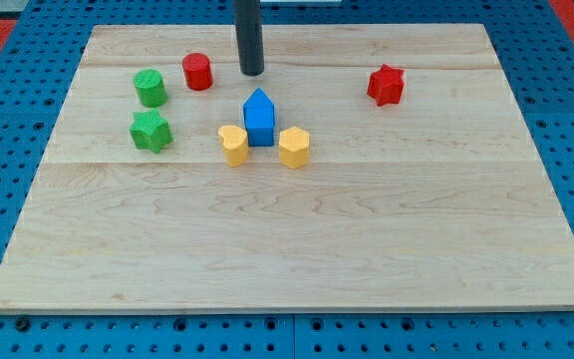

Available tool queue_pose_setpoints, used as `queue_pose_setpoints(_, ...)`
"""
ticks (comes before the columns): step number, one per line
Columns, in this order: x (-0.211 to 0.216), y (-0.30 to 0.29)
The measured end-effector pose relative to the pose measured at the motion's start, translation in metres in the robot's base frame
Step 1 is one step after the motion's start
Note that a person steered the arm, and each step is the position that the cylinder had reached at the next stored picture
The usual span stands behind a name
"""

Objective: Keep green star at bottom center of the board

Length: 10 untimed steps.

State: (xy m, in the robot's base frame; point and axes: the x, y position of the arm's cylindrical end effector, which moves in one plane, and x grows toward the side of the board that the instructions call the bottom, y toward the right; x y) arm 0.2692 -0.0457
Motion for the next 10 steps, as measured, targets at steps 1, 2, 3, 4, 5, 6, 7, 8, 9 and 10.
queue_pose_setpoints(1, 0.005, -0.050)
queue_pose_setpoints(2, 0.026, -0.096)
queue_pose_setpoints(3, 0.060, -0.113)
queue_pose_setpoints(4, 0.090, -0.121)
queue_pose_setpoints(5, 0.138, -0.132)
queue_pose_setpoints(6, 0.187, -0.126)
queue_pose_setpoints(7, 0.216, -0.119)
queue_pose_setpoints(8, 0.185, -0.171)
queue_pose_setpoints(9, 0.237, -0.172)
queue_pose_setpoints(10, 0.272, -0.120)
